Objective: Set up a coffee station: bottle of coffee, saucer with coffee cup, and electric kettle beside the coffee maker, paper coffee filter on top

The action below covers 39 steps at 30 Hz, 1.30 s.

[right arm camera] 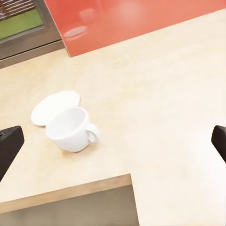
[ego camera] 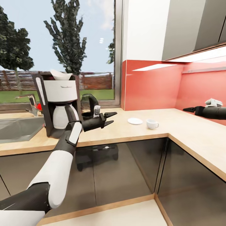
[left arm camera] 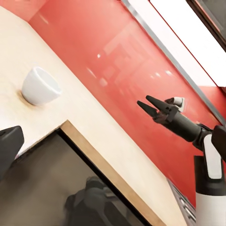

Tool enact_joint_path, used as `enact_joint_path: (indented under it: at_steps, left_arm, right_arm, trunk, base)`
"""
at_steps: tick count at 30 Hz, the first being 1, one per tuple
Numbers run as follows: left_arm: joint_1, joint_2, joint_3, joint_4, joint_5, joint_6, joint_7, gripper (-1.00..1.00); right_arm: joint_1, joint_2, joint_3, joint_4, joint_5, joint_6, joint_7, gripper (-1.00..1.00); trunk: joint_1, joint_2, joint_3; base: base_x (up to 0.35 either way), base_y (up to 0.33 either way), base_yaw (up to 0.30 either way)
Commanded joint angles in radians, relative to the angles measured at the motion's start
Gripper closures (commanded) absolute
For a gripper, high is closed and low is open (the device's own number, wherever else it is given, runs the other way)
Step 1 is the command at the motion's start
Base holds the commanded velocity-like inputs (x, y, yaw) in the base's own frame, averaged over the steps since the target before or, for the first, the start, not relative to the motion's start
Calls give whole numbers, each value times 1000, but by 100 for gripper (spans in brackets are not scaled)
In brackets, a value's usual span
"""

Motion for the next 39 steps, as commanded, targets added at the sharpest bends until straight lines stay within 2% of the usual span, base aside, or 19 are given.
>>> enact_joint_path:
  at_steps: [1, 13, 20, 25, 32, 39]
  left_arm:
    - [-1, -1, 4, 0, -5, 4, -6, -100]
    - [-1, -1, 4, 0, -5, 4, -6, -100]
    - [-1, -1, 4, -1, -5, 4, -6, -100]
    - [-1, -1, 3, 2, -5, 4, -6, -100]
    - [-2, -1, -10, 44, -5, -2, -3, -100]
    - [-2, -1, -7, 56, -5, -4, -3, -100]
  right_arm:
    - [-2, -2, 2, 6, 10, 2, 15, -100]
    - [-2, -4, 4, 17, 8, 2, 48, -100]
    - [-1, -4, 7, 16, 8, 1, 55, -100]
    - [-1, -4, 10, 16, 8, 0, 93, -100]
    - [1, -1, 14, 16, 8, 0, 107, -100]
    - [2, 1, 14, 16, 8, 0, 108, -100]
  trunk:
    - [0, -1, -1]
    - [0, -1, -1]
    - [0, -1, -1]
    - [0, -1, -1]
    - [0, -1, -1]
    - [0, -1, -1]
  base:
    - [125, -1, 0]
    - [118, -2, 0]
    - [128, -144, 0]
    - [38, -42, 0]
    - [6, -6, 0]
    - [0, 0, 0]
